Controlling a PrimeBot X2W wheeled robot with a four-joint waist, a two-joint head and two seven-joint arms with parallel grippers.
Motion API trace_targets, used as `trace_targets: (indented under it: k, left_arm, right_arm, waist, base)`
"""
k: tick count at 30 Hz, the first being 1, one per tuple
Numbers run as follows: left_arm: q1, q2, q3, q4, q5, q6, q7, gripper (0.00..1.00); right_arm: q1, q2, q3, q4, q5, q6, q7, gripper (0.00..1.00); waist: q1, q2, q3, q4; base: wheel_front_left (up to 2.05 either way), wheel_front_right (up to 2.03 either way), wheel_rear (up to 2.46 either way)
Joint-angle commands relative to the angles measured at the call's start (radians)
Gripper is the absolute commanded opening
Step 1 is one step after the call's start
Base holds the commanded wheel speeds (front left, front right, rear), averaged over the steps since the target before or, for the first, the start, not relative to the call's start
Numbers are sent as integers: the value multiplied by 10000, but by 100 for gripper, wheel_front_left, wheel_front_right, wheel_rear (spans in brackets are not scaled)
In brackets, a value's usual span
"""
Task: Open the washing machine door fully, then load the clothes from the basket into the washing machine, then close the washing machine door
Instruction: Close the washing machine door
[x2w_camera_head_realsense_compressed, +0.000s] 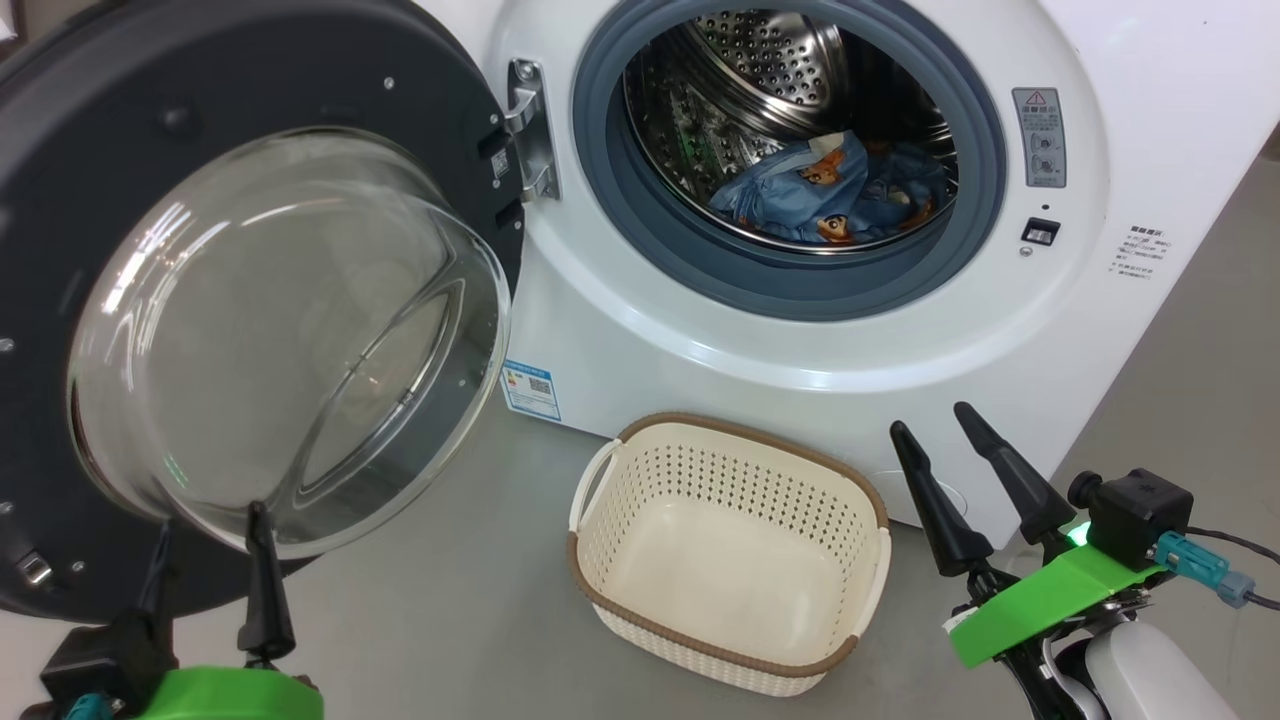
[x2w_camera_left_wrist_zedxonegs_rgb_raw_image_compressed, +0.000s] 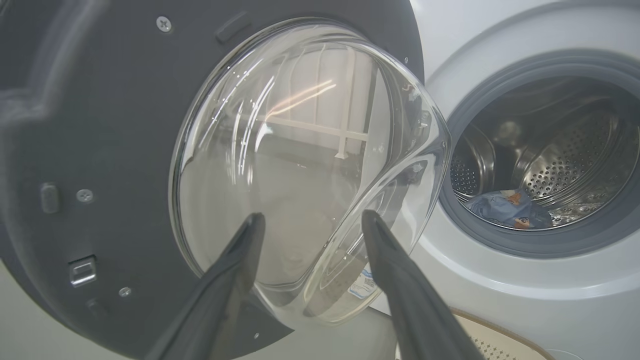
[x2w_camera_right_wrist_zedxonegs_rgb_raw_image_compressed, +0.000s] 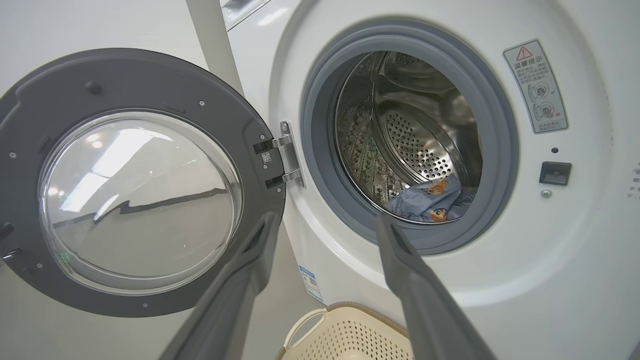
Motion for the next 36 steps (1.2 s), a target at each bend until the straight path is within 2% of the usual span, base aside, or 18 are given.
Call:
trace_targets:
  k: [1,3,4,5,6,7,11,16,20,25,30,32,36]
  left_arm:
    - [-69,209,374,-389,107,-30,-53,100]
    - [-93,241,395,-583,84,-44,-53,100]
    - [-123,254,419,-705,20,-58,-43,80]
    - [-163,281,451,-858,-57,-75,4,38]
    - [-220,322,487,-1056,-126,-88,67,13]
    - [-284,381,518,-1280,-187,-105,150,0]
    - [-697,677,672,-2281,-606,-227,630,0]
    - [-1714,1098,1210,-3432,-1833,-353,1536,0]
    - [-2761,1468,1914,-3640,-3114,-353,2294,0]
    - [-3940,2085,2968,-2903,-4451,-189,2931,0]
    - [-4889,2653,4035,-1593,-5735,30,3434,0]
    - [-5040,2807,4244,-1255,-5956,60,3538,0]
    - [-5519,3632,4985,402,-6577,39,3864,0]
  right_arm:
    - [105,-41,206,-216,18,16,-119,100]
    - [137,-40,184,-213,30,16,-119,100]
    - [155,-40,174,-211,33,16,-119,100]
    - [175,-39,164,-209,35,16,-119,100]
    - [192,-39,152,-208,37,16,-119,100]
    - [207,-41,138,-210,39,16,-119,100]
    - [231,-52,93,-209,31,16,-119,100]
    - [222,-83,89,-204,32,16,-119,100]
    - [179,-118,133,-205,49,16,-119,100]
    - [116,-178,186,-203,48,16,-119,100]
    - [102,-261,192,-191,47,16,-119,100]
    - [96,-279,195,-190,50,16,-119,100]
    - [50,-367,234,-187,56,16,-119,100]
  waist:
    - [0,0,-19,4]
    - [0,0,-39,22]
    - [0,0,-48,34]
    - [0,0,-55,47]
    - [0,0,-57,63]
    - [0,0,-56,81]
    - [0,0,-36,155]
    - [0,0,-14,226]
    - [0,0,14,185]
    - [0,0,100,-4]
    - [0,0,172,-241]
    - [0,0,182,-286]
    - [0,0,251,-472]
  base:
    - [0,0,0]
    - [0,0,0]
    - [0,0,0]
    - [0,0,0]
    - [0,0,0]
    - [0,0,0]
    - [0,0,0]
    - [0,0,0]
    - [0,0,0]
    - [0,0,0]
    - [0,0,0]
    - [0,0,0]
    - [0,0,0]
